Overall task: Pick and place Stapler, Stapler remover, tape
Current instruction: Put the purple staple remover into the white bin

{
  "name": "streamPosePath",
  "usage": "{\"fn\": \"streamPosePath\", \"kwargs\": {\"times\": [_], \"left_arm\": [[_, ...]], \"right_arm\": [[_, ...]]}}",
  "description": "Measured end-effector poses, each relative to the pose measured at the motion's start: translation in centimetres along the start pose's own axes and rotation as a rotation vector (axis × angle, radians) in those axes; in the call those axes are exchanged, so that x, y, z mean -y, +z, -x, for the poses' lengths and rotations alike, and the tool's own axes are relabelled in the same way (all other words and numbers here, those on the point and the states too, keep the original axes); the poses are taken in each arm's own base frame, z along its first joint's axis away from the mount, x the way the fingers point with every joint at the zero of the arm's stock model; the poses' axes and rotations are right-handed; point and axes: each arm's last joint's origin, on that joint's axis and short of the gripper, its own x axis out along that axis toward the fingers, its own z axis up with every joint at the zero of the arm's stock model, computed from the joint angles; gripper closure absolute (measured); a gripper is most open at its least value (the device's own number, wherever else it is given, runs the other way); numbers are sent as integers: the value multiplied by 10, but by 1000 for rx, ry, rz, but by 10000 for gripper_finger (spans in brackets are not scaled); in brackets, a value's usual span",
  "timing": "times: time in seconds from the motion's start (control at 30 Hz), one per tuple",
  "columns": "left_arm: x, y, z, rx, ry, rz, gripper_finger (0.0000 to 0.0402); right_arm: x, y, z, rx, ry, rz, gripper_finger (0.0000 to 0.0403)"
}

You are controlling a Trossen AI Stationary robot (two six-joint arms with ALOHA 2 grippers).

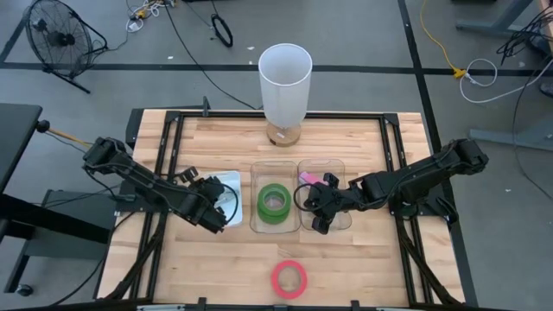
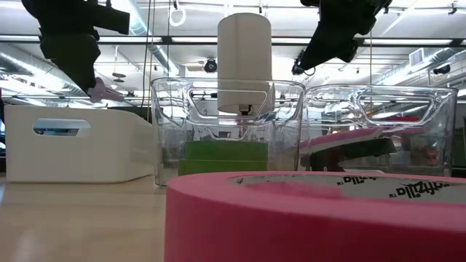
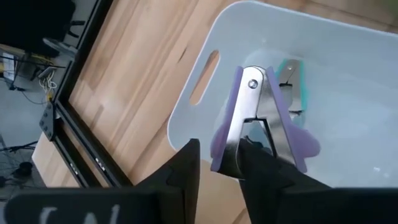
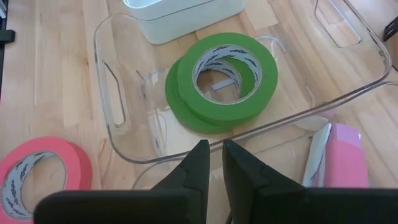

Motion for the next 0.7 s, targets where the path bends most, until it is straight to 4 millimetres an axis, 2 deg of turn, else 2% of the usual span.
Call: {"fn": "streamPosePath", "kwargs": {"times": [0.43,0.7], "left_arm": [[0,0,0,3,-2,-6,217],[3,2,0,23,-25,-3,203]], "right_arm": [[0,0,0,0,0,0,355],[0,0,0,1,0,0,355]]}}
